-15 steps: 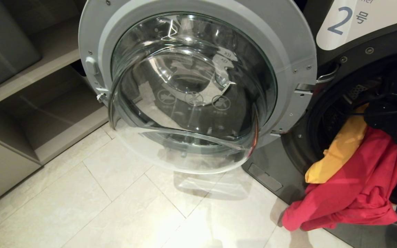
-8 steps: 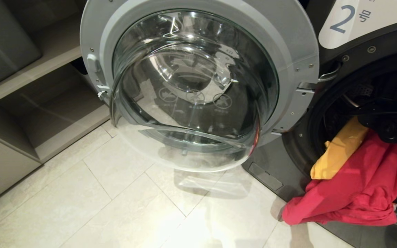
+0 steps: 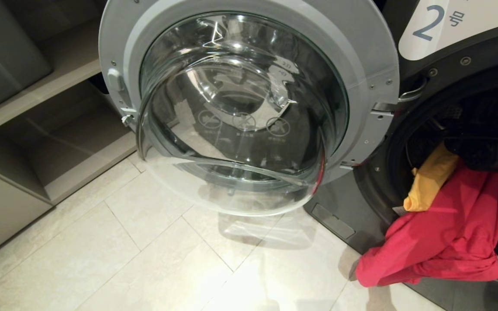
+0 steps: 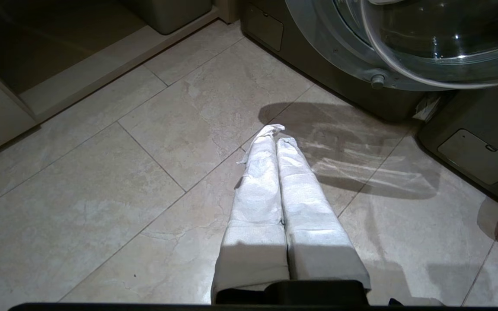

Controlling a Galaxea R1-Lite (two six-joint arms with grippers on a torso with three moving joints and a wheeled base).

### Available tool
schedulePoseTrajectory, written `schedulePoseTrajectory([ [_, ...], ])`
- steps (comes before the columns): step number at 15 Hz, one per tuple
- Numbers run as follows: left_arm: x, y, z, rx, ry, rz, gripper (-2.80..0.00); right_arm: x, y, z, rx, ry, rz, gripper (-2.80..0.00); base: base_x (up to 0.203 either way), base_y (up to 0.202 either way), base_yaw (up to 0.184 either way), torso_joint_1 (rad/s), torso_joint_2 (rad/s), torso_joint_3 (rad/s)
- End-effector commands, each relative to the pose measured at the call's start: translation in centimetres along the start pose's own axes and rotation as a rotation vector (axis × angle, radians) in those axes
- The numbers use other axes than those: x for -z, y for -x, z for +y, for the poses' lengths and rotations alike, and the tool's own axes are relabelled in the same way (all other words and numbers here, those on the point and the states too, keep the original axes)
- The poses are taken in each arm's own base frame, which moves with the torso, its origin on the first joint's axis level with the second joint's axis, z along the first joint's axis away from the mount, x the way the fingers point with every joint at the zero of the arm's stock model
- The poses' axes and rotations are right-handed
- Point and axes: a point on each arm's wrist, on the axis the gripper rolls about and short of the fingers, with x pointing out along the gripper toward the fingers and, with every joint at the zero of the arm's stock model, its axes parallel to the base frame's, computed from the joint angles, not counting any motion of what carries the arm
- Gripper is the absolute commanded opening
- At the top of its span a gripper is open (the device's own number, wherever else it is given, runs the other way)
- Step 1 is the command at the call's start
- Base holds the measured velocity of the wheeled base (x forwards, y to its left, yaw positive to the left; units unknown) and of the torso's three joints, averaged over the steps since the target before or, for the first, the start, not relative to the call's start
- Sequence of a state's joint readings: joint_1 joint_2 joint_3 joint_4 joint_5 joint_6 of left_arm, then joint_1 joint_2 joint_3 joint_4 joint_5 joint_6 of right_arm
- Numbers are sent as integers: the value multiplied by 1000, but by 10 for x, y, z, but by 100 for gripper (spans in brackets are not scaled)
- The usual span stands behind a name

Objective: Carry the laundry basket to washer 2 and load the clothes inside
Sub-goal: Place the clothes into the washing machine

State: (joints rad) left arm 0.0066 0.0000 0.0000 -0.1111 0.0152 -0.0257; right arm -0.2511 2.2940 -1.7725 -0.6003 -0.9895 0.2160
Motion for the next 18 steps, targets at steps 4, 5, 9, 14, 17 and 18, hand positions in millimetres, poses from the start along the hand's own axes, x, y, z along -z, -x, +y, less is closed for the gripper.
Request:
schedulePoseTrajectory([
  [4, 11, -2, 0, -2, 0, 41, -280, 7, -47, -4, -80, 124, -11, -280, 0, 0, 0, 0, 0, 0],
  [5, 11, -2, 0, -2, 0, 39, -280, 1, -50, -5, -101, 118, -40, -280, 0, 0, 0, 0, 0, 0],
  [9, 11, -2, 0, -1, 0, 39, -280, -33, -45, -2, -215, 64, -268, -280, 0, 0, 0, 0, 0, 0],
  [14, 11, -2, 0, -1, 0, 39, -280, -41, -40, 0, -286, 78, -354, -280, 0, 0, 0, 0, 0, 0],
  [17, 11, -2, 0, -1, 0, 41, -280, -41, -40, 0, -280, 123, -303, -280, 0, 0, 0, 0, 0, 0],
  [18, 11, -2, 0, -2, 0, 40, -280, -39, -42, -1, -270, 140, -277, -280, 0, 0, 0, 0, 0, 0],
])
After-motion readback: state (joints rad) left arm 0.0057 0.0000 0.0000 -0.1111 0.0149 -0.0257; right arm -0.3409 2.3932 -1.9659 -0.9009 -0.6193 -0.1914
